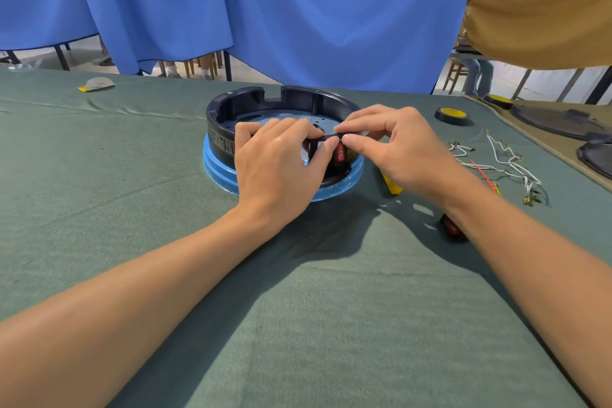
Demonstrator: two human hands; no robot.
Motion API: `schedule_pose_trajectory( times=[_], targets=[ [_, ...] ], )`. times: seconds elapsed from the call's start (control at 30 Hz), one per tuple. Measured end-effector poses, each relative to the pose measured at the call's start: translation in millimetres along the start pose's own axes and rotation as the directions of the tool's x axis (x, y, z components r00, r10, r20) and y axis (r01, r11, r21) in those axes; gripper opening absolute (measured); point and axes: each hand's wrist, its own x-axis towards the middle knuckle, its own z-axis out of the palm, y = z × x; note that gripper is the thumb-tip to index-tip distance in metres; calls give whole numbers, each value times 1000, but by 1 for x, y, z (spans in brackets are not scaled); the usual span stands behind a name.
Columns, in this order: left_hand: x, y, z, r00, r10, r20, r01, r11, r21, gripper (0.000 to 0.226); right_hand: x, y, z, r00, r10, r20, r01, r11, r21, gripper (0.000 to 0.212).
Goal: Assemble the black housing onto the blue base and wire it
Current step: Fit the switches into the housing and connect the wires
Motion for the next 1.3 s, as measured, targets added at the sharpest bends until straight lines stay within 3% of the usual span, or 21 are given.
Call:
schedule_pose_trajectory(
  times=[0.23,0.47,0.6,0.87,1.3],
  targets=[
    [4,-3,-5,999,-21,29,22,1000,-22,26,2,-1,6,998,-60,-30,59,998,-16,13],
    [-3,-15,-14,978,150,147,-157,987,35,30,-1,2,-2,991,-96,90,105,989,-107,27],
    [-1,-11,-15,980,123,154,-128,992,23,32,-4,0,-3,988,-86,127,97,992,-79,38],
    [-1,-9,-14,984,89,156,-91,996,5,34,2,-3,-4,982,-97,164,120,983,-139,39],
    [-2,-8,-10,988,90,124,-93,995,21,25,1,9,13,987,-158,-9,153,966,-208,35]
  ],
)
